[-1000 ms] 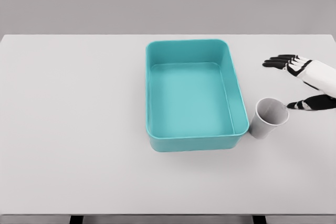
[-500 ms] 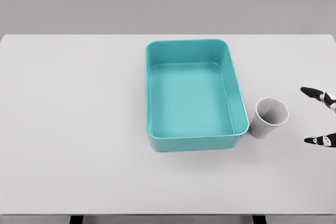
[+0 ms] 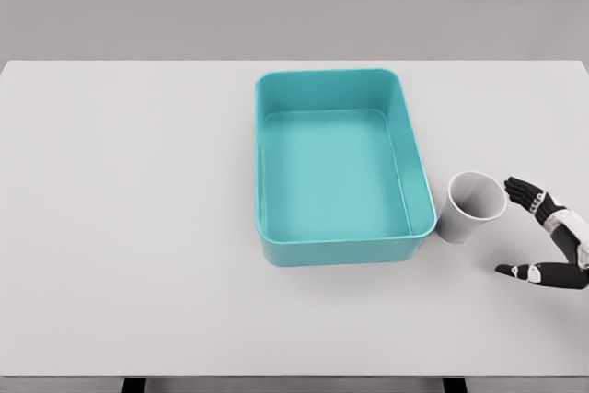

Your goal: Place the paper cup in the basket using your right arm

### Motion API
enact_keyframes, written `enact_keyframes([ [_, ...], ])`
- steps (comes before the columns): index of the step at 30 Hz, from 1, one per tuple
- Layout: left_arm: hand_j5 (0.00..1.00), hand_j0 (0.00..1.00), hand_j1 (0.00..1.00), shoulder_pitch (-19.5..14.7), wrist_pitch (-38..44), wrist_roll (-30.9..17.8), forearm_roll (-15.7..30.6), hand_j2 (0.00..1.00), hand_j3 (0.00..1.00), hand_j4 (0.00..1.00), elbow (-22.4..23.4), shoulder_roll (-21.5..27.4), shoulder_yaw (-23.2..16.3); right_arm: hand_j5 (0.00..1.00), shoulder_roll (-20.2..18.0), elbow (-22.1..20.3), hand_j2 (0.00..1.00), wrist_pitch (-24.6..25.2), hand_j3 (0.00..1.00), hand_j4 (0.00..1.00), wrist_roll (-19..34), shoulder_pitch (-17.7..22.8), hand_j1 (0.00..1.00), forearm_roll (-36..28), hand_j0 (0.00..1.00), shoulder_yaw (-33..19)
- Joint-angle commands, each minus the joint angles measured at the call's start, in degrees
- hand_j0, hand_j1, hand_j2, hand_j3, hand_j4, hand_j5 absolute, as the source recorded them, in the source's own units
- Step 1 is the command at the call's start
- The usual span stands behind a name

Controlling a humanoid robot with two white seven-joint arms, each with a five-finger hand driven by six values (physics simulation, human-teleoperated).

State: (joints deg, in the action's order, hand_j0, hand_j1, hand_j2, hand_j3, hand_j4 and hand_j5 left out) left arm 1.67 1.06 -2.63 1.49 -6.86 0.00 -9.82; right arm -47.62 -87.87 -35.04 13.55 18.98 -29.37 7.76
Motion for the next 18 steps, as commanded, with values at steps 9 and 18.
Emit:
enact_keyframes([
  [9, 1.00, 1.00, 1.00, 0.00, 0.00, -0.01, 0.00, 1.00, 1.00, 1.00, 0.00, 0.00, -0.02, 1.00, 3.23, -0.11, 1.00, 0.04, 1.00, 1.00, 0.08, 0.00, 1.00, -8.24, 1.00, 0.59],
  [18, 1.00, 1.00, 1.00, 0.00, 0.00, -0.01, 0.00, 1.00, 1.00, 1.00, 0.00, 0.00, -0.02, 1.00, 11.49, 1.91, 1.00, 0.04, 1.00, 1.00, 6.76, -2.90, 1.00, -8.33, 1.00, -1.61],
])
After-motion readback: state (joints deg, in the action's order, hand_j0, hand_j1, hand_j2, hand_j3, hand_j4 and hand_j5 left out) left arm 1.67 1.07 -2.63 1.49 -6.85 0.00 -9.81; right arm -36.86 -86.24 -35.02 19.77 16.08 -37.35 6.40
